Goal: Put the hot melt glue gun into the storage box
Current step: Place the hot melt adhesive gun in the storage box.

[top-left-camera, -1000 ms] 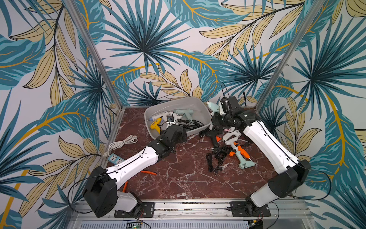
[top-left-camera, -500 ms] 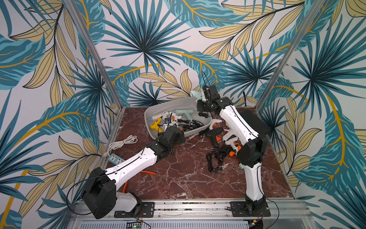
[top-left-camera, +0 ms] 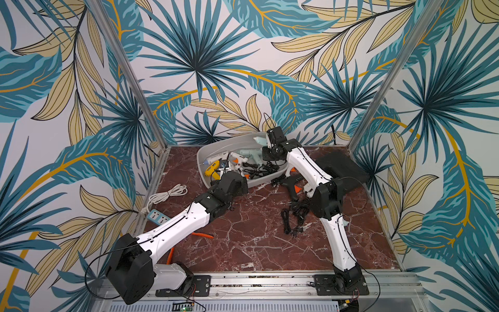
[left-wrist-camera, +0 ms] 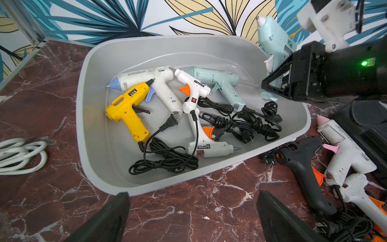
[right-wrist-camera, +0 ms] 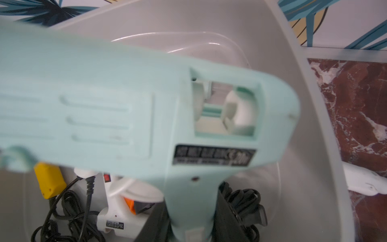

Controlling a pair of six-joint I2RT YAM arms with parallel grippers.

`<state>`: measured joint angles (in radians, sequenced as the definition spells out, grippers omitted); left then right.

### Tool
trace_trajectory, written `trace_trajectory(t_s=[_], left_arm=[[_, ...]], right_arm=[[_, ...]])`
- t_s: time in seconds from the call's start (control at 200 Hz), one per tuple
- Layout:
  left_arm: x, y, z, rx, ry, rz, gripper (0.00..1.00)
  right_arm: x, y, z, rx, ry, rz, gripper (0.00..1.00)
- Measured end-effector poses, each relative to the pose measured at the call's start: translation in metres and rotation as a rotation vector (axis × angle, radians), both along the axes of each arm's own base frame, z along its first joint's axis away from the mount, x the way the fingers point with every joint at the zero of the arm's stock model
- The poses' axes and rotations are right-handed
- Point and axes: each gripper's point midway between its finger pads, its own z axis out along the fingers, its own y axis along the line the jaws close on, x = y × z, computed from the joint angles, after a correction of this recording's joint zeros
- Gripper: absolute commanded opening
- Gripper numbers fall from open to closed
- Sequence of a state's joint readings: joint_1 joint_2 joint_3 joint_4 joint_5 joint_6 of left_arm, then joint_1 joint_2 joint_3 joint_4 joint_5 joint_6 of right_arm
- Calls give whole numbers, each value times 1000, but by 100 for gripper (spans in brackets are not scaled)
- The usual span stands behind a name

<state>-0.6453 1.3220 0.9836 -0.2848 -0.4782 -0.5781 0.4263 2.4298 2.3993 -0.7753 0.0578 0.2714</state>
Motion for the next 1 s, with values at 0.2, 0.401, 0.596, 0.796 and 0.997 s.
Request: trace_trajectory(t_s=[0.2, 0.401, 0.596, 0.796, 0.997], left_arm=[[1, 4, -3, 0, 7, 14, 100], [1, 7, -3, -5, 10, 25, 100], [0, 10, -6, 2, 23, 31, 100], [0, 11, -7, 5, 27, 32, 100], [0, 12, -7, 5, 29, 34, 100]], right_arm=[[4, 2, -20, -9, 22, 4, 13], [3, 3, -48, -27, 70, 8, 15], [3, 8, -54, -26, 80, 16, 25], [4, 10, -57, -17, 83, 6, 48], [3, 15, -72, -7, 109, 8, 64]])
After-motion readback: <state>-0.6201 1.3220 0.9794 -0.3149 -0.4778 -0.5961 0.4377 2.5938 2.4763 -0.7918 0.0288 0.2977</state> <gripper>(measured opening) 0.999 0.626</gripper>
